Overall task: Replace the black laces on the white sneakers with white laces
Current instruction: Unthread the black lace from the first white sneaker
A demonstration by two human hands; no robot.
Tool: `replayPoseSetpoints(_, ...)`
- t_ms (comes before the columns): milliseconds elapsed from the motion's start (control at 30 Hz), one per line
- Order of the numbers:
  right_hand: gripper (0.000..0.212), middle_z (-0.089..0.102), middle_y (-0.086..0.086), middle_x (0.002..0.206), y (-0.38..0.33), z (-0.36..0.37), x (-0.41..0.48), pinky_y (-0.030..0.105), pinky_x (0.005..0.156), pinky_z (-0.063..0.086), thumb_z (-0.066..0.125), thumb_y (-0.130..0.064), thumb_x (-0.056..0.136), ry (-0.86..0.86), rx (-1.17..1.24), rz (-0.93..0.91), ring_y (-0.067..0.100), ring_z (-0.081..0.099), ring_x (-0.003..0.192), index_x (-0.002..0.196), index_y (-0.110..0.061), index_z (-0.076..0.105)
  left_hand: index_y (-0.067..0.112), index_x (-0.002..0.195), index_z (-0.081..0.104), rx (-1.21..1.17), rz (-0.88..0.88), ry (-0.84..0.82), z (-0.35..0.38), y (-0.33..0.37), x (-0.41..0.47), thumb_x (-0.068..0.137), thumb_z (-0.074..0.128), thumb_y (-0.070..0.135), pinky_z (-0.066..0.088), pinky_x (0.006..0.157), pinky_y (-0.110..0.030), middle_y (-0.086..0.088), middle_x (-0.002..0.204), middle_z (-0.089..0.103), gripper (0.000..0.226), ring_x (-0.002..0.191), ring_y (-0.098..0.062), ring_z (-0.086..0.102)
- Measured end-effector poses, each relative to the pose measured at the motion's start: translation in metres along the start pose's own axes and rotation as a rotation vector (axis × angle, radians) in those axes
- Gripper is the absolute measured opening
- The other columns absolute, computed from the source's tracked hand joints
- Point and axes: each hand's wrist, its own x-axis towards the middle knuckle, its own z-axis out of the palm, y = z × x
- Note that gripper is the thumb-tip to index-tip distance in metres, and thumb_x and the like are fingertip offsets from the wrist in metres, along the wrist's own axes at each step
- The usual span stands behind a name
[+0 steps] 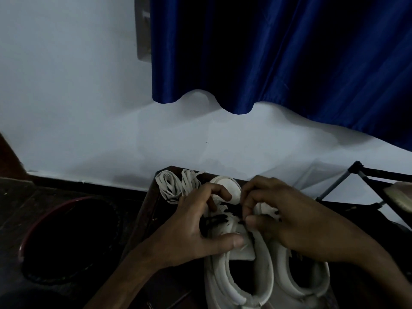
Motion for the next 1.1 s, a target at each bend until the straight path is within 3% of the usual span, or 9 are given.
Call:
replayPoseSetpoints(133, 0.019, 0.058, -0.013, 0.102, 0.02, -0.024, -0.01, 0.027, 0.087, 0.046, 0.061, -0.016, 0.092, 0.198, 0.258, 0.126, 0.006, 0.058, 0.1, 0.081, -0.031, 0.065, 0.04, 0.126, 0.046, 0.042, -0.012, -0.007, 0.0, -0.003, 0.0, 0.069, 0.075, 0.061, 0.044, 0.1, -0.041, 0.013, 0.12, 0.051, 0.068, 0.119, -0.014, 0.048)
replayPoseSetpoints(233, 0.017, 0.058, -0.021, 0.106, 0.037, -0.036, -0.019, 0.023, 0.09, 0.044, 0.064, -0.023, 0.088, 0.342, 0.105, 0.204, -0.003, 0.056, 0.103, 0.084, -0.04, 0.064, 0.043, 0.124, 0.046, 0.049, -0.02, -0.004, 0.001, -0.003, -0.001, 0.067, 0.074, 0.062, 0.045, 0.098, -0.037, 0.016, 0.112, 0.048, 0.067, 0.114, -0.011, 0.049)
replayPoseSetpoints(367, 0.01, 0.049, -0.029, 0.123, 0.012, -0.018, -0.011, 0.014, 0.096, 0.036, 0.063, -0.036, 0.088, 0.198, -0.025, 0.135, -0.011, 0.043, 0.117, 0.096, -0.042, 0.066, 0.035, 0.13, 0.045, 0.011, -0.003, -0.005, 0.001, -0.005, 0.0, 0.07, 0.077, 0.059, 0.044, 0.1, -0.044, 0.01, 0.125, 0.052, 0.072, 0.122, -0.019, 0.049)
replayPoseSetpoints(500, 0.025, 0.039, -0.031, 0.137, -0.006, 0.015, -0.001, 0.033, 0.107, 0.035, 0.044, -0.05, 0.093, 0.023, -0.169, 0.067, -0.006, 0.026, 0.129, 0.103, -0.04, 0.065, 0.029, 0.132, 0.045, -0.031, 0.013, -0.008, 0.002, -0.004, 0.001, 0.072, 0.079, 0.054, 0.044, 0.102, -0.046, 0.007, 0.133, 0.052, 0.073, 0.127, -0.022, 0.048)
replayPoseSetpoints(600, 0.037, 0.043, -0.03, 0.128, -0.004, 0.02, 0.001, 0.037, 0.103, 0.038, 0.032, -0.055, 0.084, 0.018, -0.198, 0.055, -0.004, 0.031, 0.121, 0.098, -0.039, 0.062, 0.027, 0.133, 0.045, -0.037, 0.017, -0.012, 0.002, -0.005, 0.001, 0.072, 0.078, 0.054, 0.043, 0.103, -0.047, 0.007, 0.134, 0.052, 0.074, 0.128, -0.023, 0.048)
replayPoseSetpoints(667, 0.027, 0.047, -0.028, 0.116, -0.001, 0.019, 0.004, 0.036, 0.096, 0.042, 0.04, -0.053, 0.081, 0.021, -0.11, 0.038, -0.003, 0.039, 0.112, 0.086, -0.038, 0.061, 0.028, 0.134, 0.045, -0.037, 0.017, -0.008, 0.001, -0.006, 0.0, 0.073, 0.078, 0.054, 0.042, 0.104, -0.047, 0.007, 0.135, 0.051, 0.074, 0.129, -0.024, 0.047)
replayPoseSetpoints(800, 0.017, 0.055, -0.016, 0.102, 0.015, -0.007, 0.001, 0.018, 0.087, 0.043, 0.062, -0.023, 0.09, 0.305, 0.135, 0.13, 0.003, 0.056, 0.098, 0.074, -0.027, 0.065, 0.034, 0.13, 0.045, -0.009, 0.015, -0.016, 0.0, -0.004, 0.0, 0.072, 0.076, 0.057, 0.043, 0.102, -0.046, 0.011, 0.13, 0.051, 0.069, 0.126, -0.018, 0.047)
replayPoseSetpoints(933, 0.019, 0.054, -0.022, 0.104, 0.035, -0.043, -0.019, 0.018, 0.079, 0.041, 0.059, -0.016, 0.092, 0.606, 0.19, 0.255, -0.009, 0.053, 0.095, 0.08, -0.03, 0.063, 0.038, 0.124, 0.047, 0.037, 0.012, -0.001, 0.0, -0.004, -0.001, 0.07, 0.074, 0.059, 0.042, 0.101, -0.04, 0.017, 0.119, 0.049, 0.064, 0.118, -0.013, 0.047)
replayPoseSetpoints(1100, 0.017, 0.051, -0.026, 0.125, 0.03, -0.041, -0.02, 0.03, 0.1, 0.044, 0.062, -0.037, 0.085, 0.374, 0.008, 0.239, -0.007, 0.05, 0.11, 0.101, -0.041, 0.064, 0.038, 0.124, 0.047, 0.041, 0.015, 0.014, 0.001, -0.004, -0.001, 0.069, 0.074, 0.061, 0.043, 0.1, -0.039, 0.017, 0.116, 0.049, 0.065, 0.118, -0.013, 0.048)
